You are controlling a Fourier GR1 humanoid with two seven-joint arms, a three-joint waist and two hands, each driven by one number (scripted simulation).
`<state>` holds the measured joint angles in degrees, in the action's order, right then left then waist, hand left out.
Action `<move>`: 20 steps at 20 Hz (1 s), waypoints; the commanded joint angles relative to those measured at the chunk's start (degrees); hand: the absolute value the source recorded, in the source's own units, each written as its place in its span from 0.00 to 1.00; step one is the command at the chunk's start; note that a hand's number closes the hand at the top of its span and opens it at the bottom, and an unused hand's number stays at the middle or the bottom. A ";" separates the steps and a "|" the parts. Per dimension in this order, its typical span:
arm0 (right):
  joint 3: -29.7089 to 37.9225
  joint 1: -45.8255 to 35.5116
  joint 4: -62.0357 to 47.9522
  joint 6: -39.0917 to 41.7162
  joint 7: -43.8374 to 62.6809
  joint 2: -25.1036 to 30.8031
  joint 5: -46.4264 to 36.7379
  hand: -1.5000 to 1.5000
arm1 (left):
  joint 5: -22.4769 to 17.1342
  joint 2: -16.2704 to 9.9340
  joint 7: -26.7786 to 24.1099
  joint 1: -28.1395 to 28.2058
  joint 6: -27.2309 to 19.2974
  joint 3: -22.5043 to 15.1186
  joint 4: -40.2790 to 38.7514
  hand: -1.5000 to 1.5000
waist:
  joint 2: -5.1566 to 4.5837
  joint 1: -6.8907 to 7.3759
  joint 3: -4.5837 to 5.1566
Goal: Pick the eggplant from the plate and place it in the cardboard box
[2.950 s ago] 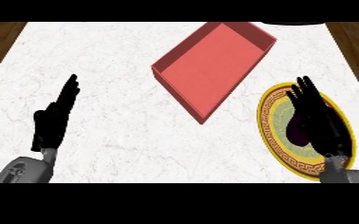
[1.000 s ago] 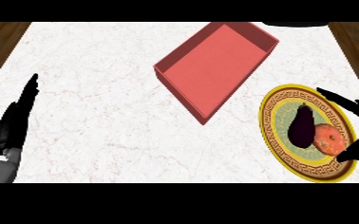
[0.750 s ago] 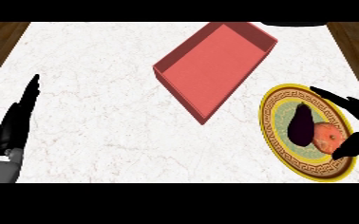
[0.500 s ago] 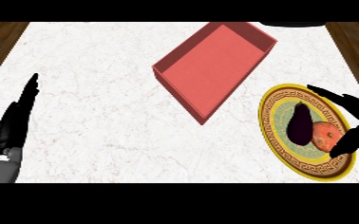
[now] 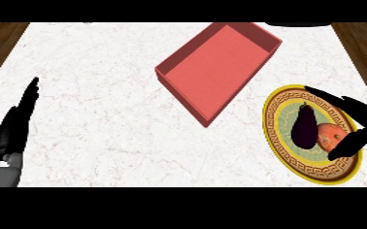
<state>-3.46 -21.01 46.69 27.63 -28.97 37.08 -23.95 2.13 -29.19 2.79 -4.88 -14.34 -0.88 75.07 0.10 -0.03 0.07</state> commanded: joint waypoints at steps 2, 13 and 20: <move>2.76 3.66 10.99 3.17 4.34 -1.02 2.81 0.00 | 2.03 0.95 2.16 -1.82 1.28 1.43 -0.44 0.50 | 0.04 -0.40 -0.04; 1.59 4.90 13.05 6.20 13.47 -2.60 -4.11 0.00 | 4.91 3.46 1.54 -0.51 2.98 3.81 1.85 0.50 | -0.06 0.04 -0.07; 1.53 0.67 5.73 -9.55 11.94 -9.91 -11.48 1.00 | 4.37 3.22 3.22 1.07 5.66 5.57 4.85 0.50 | -0.18 0.76 -0.14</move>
<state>-1.85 -18.56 55.18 26.29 -17.07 30.53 -31.87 6.95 -25.66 4.40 -4.28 -9.87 4.13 77.85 0.13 0.26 0.17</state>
